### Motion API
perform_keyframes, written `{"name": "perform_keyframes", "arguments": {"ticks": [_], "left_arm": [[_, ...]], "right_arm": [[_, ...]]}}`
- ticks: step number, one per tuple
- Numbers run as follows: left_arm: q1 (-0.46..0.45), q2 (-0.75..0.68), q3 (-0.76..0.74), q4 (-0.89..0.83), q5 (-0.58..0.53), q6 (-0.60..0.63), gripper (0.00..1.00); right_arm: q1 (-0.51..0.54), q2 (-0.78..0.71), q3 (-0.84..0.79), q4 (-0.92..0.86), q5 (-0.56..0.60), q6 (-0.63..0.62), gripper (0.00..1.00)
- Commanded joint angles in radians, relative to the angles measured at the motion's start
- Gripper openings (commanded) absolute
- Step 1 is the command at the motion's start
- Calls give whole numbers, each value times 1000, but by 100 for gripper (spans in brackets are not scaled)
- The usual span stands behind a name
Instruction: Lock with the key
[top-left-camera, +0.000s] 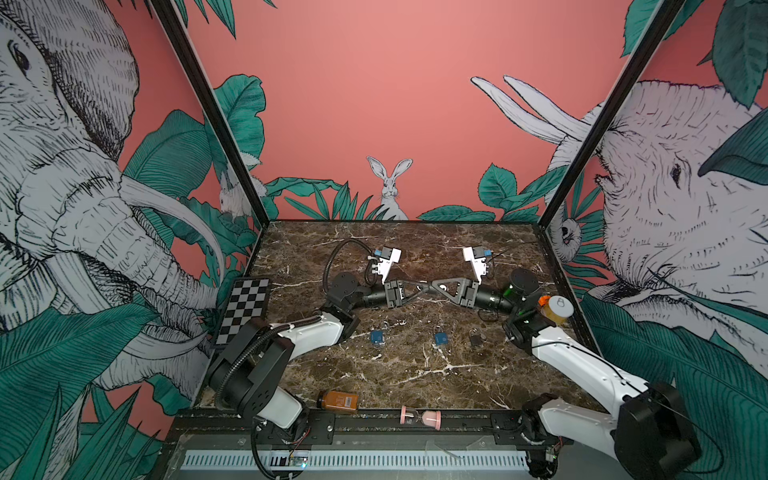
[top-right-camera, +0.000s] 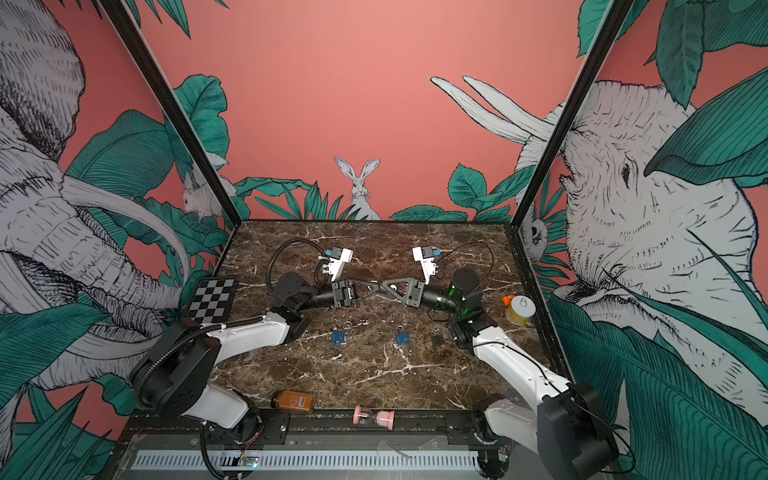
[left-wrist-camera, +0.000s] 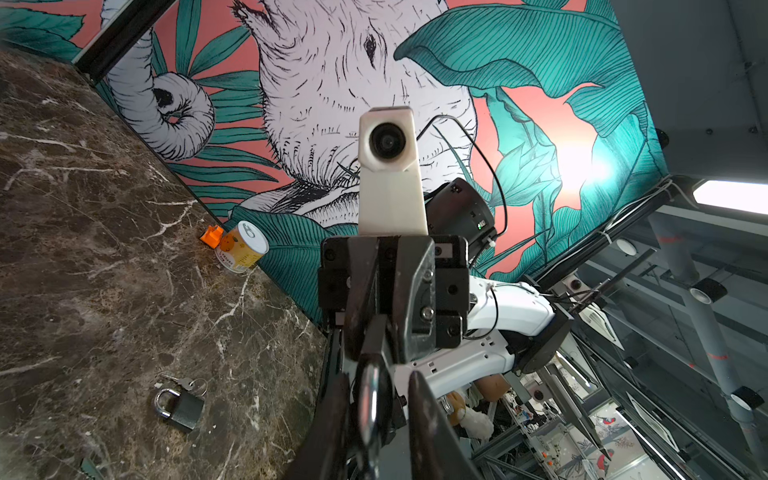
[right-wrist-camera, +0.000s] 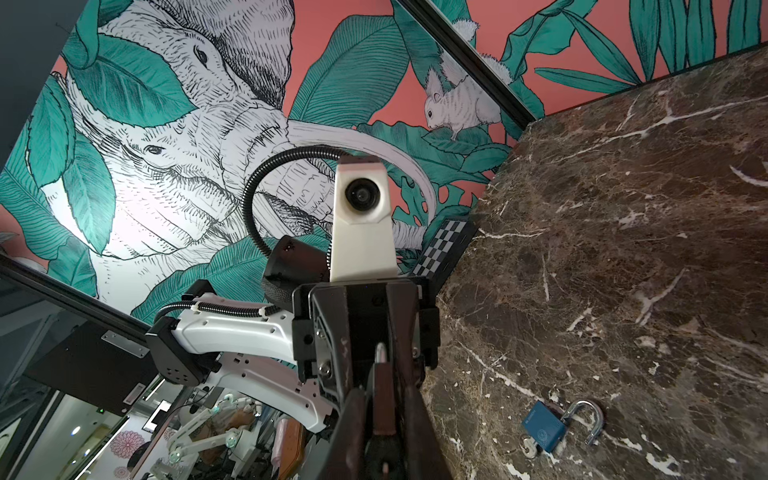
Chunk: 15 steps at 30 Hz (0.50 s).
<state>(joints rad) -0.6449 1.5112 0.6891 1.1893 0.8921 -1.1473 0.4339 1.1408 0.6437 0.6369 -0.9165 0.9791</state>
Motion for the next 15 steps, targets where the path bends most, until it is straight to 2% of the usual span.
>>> {"name": "perform_keyframes", "arguments": {"ticks": [1,15], "left_arm": [[-10,2,35,5,21,13,26],[-22,12,44,3,25,11,20]], "right_arm": [[6,-4,31,38,-15,-22,0],[9,-5,31,10,-15,-45,0]]}}
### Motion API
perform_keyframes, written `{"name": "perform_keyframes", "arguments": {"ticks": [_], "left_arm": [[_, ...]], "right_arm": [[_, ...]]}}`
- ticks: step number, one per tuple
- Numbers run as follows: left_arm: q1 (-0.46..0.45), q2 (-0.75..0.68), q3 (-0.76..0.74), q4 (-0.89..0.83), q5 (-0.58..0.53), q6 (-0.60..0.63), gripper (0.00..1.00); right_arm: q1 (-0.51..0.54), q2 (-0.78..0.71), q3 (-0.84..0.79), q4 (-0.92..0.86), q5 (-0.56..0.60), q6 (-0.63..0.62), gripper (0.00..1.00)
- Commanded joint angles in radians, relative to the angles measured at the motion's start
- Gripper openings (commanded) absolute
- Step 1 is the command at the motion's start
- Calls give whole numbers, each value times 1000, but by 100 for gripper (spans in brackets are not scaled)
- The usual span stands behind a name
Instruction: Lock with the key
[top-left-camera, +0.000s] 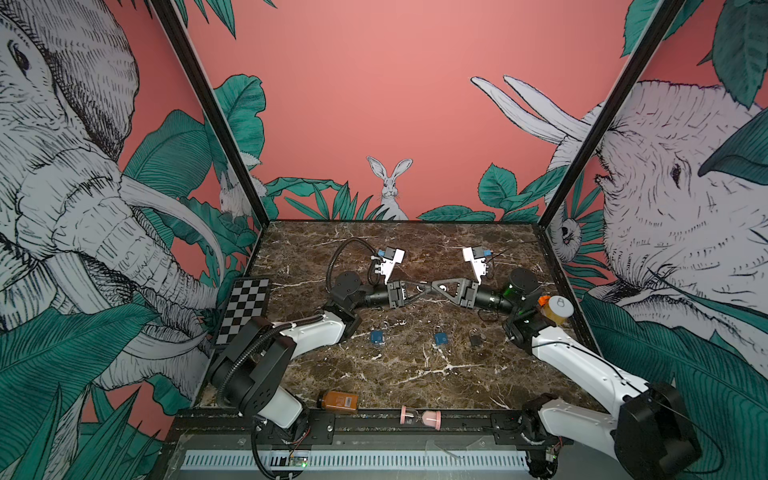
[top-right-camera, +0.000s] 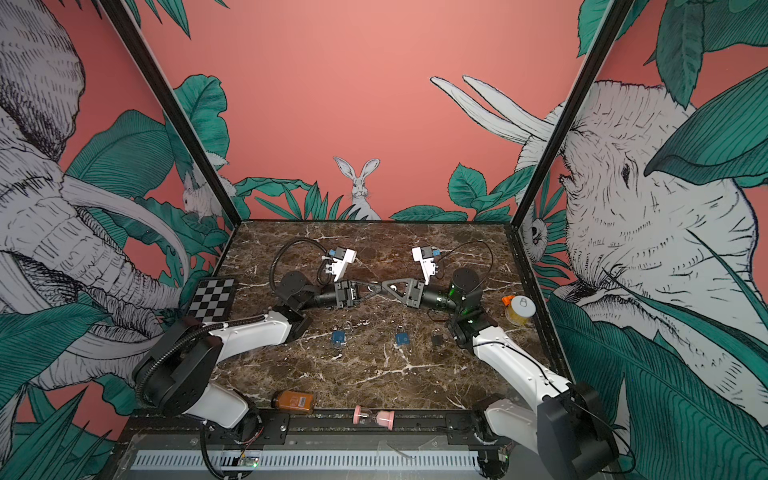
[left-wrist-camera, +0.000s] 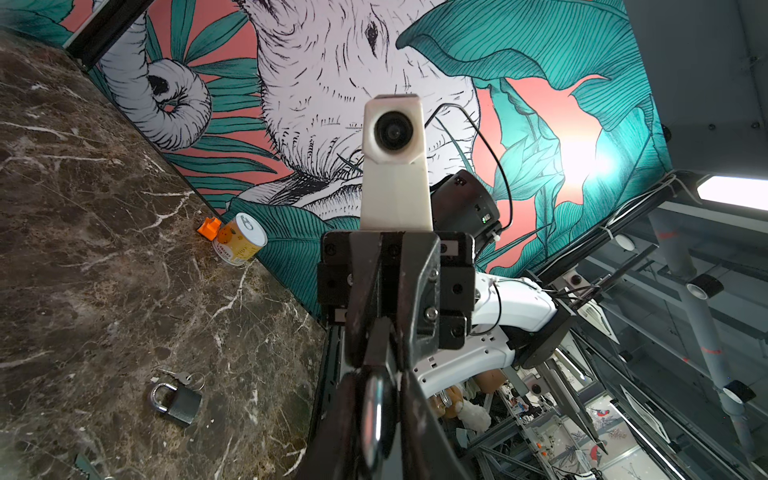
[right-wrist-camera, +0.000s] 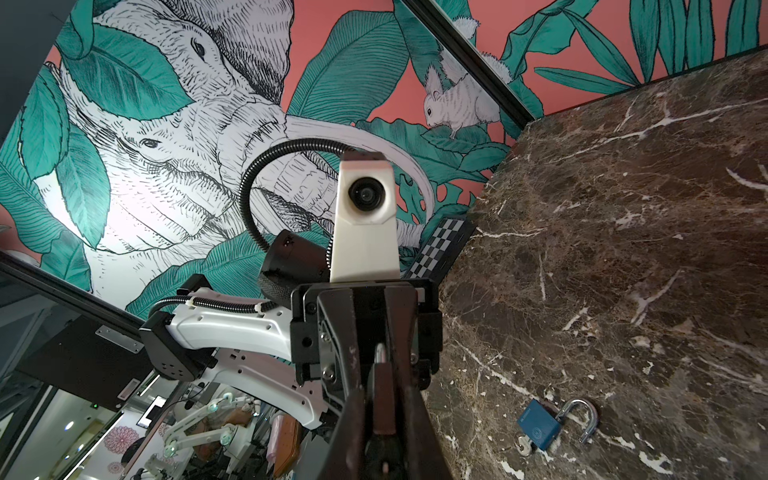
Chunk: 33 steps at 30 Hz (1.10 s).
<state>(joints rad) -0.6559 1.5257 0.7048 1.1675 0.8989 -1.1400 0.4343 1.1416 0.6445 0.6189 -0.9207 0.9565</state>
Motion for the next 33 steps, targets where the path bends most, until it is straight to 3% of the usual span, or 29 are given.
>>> {"name": "perform_keyframes", "arguments": {"ticks": [1,5,9,11,14,18,21,24,33], "left_arm": [[-11,-2,30,26,19,4,19],[-13,0,28,31,20,12,15],[-14,11,43,15,28,3,0],[-14,-2,50,-72,14,36,0],[-12,-77,26,-305,-83,206,0],[-13,-216,-16,-510,-223,406,0],[12,-246,3,-569,-173,422,0],[25,-232,-9,-476,-104,388,0],[27,-250,-9,-440,-23,436,0]], "right_arm": [[8,-5,32,28,-13,-22,0],[13,0,40,12,-17,-27,0],[15,-3,41,-15,-8,-40,0],[15,-9,42,-31,7,-53,0],[16,-24,56,-109,49,-101,0],[15,-55,84,-278,131,-203,25],[12,-61,81,-295,157,-217,37],[3,-60,85,-300,175,-224,44],[-32,-129,135,-429,218,-315,47]]}}
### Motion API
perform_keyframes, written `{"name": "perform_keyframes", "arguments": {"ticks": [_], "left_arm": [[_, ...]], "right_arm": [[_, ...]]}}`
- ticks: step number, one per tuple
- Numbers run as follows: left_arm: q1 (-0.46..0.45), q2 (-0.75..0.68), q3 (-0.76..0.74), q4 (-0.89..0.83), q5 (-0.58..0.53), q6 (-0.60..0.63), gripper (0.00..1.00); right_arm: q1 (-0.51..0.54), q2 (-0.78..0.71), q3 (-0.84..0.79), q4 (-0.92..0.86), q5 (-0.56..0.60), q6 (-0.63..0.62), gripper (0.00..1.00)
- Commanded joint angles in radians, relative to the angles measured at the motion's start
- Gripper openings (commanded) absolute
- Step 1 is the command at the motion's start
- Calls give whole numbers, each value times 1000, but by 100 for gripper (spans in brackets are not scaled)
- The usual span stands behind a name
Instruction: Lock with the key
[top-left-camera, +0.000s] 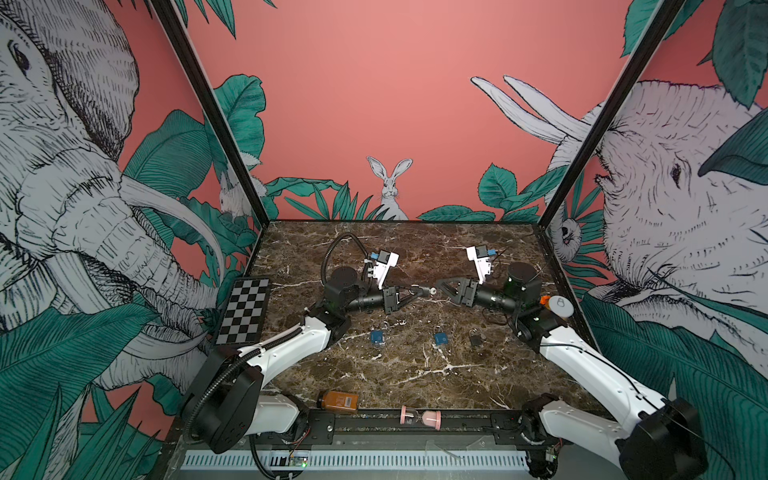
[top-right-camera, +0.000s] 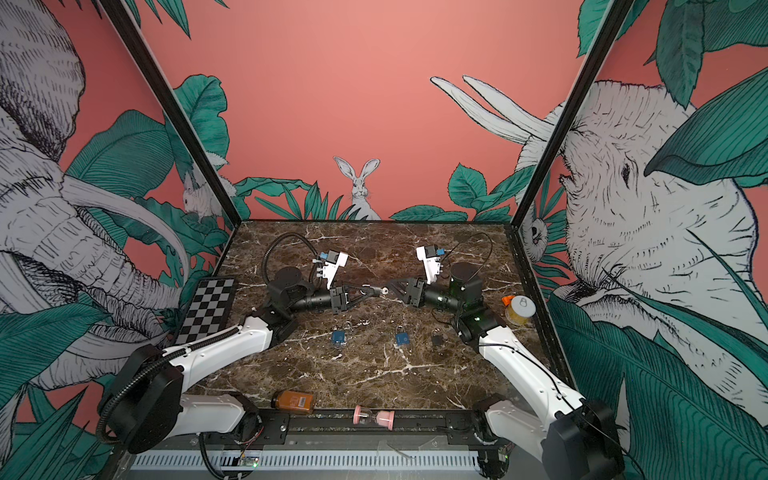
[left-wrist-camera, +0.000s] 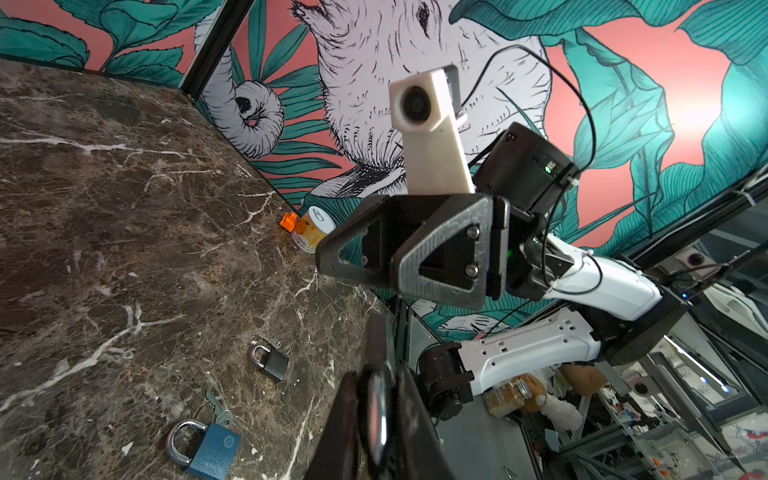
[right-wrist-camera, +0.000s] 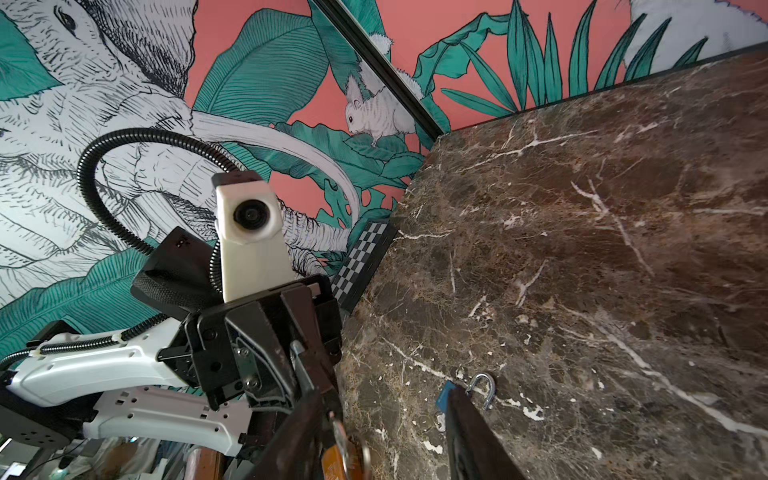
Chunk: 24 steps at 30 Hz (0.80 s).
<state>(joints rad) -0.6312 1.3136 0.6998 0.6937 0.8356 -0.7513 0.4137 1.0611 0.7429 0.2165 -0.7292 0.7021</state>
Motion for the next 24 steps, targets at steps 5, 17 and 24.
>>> {"name": "perform_keyframes", "arguments": {"ticks": [5,17,24], "left_arm": [[2,-62,-5,11,43,79,0],[2,-62,0,85,92,59,0],[2,-40,-3,197,113,-19,0]], "right_arm": [[-20,-136,27,-101,133,-146,45],[-21,-150,-9,32,-104,-134,25],[-21,-136,-25,115,-203,-92,25]]}}
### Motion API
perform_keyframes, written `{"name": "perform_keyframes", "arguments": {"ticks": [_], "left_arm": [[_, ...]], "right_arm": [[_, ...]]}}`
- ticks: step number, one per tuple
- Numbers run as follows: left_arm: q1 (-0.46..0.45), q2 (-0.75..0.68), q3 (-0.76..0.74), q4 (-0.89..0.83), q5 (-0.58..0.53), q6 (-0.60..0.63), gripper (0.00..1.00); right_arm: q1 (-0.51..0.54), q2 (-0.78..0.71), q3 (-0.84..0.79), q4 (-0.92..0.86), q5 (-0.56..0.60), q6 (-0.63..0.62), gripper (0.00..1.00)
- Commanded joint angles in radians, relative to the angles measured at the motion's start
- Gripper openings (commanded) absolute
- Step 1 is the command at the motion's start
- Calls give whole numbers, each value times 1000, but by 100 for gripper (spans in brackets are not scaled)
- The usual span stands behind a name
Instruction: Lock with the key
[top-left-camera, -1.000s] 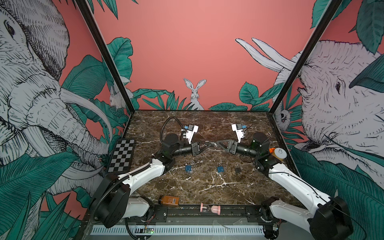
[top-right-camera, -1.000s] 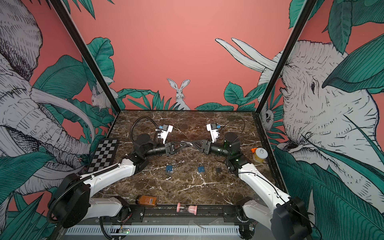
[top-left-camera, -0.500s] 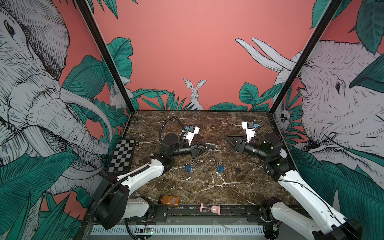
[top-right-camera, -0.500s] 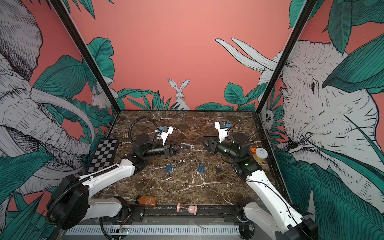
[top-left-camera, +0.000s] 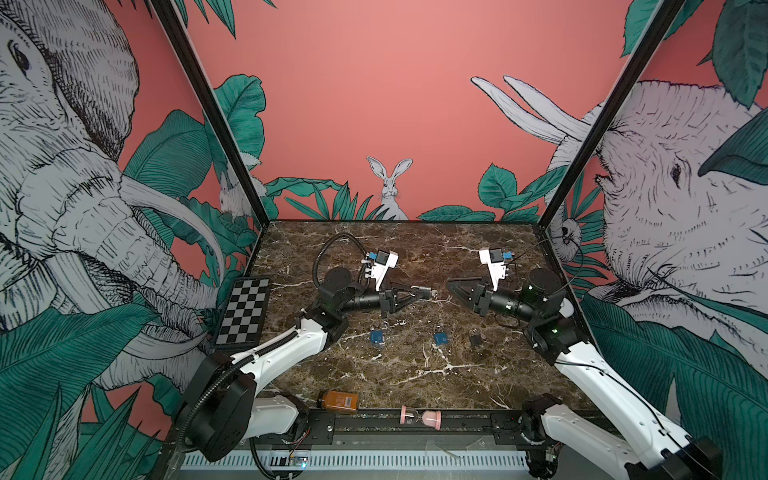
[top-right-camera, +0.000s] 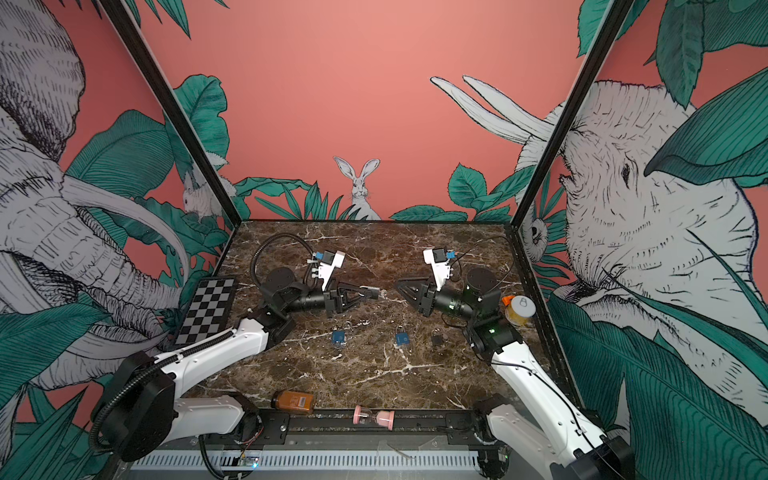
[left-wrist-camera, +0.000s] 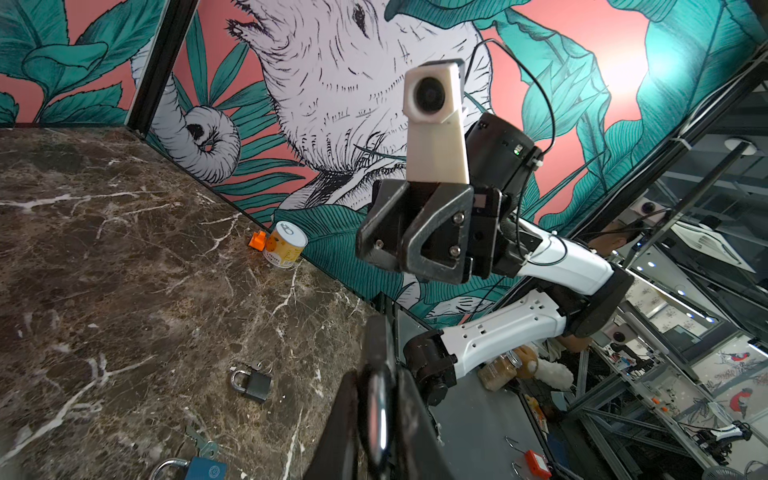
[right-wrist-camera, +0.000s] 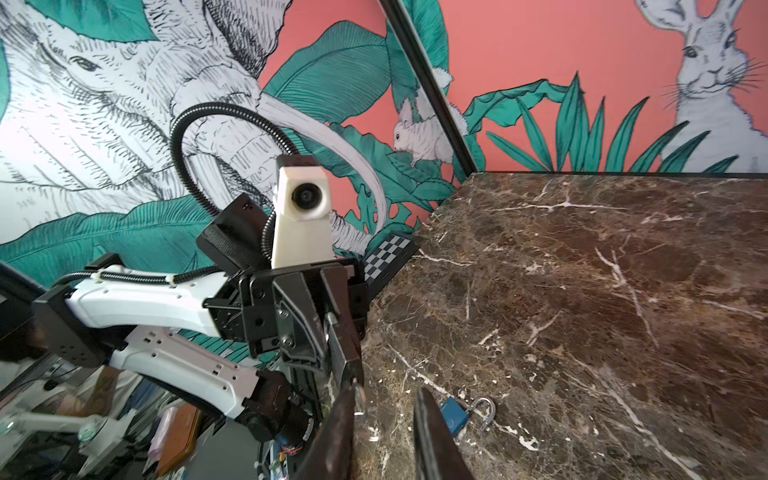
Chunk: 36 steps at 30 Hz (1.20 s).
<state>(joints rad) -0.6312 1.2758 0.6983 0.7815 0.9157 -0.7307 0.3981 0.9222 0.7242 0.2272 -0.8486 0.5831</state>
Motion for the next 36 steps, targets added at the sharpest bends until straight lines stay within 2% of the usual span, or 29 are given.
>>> {"name": "perform_keyframes", "arguments": {"ticks": [1,5,20,36], "left_arm": [[2,0,-3,122,36,-46,0],[1,7,-3,142,43,-64,0],[2,36,-10,231,48,-129,0],[2,14,-11,191,34,-105,0]], "right_arm": [[-5,7,-7,112,-92,32,25],[-2,22,-20,171,-122,72,26],[86,89,-9,207,-130,71,25],[97,82,-20,195,-115,64,10]]}}
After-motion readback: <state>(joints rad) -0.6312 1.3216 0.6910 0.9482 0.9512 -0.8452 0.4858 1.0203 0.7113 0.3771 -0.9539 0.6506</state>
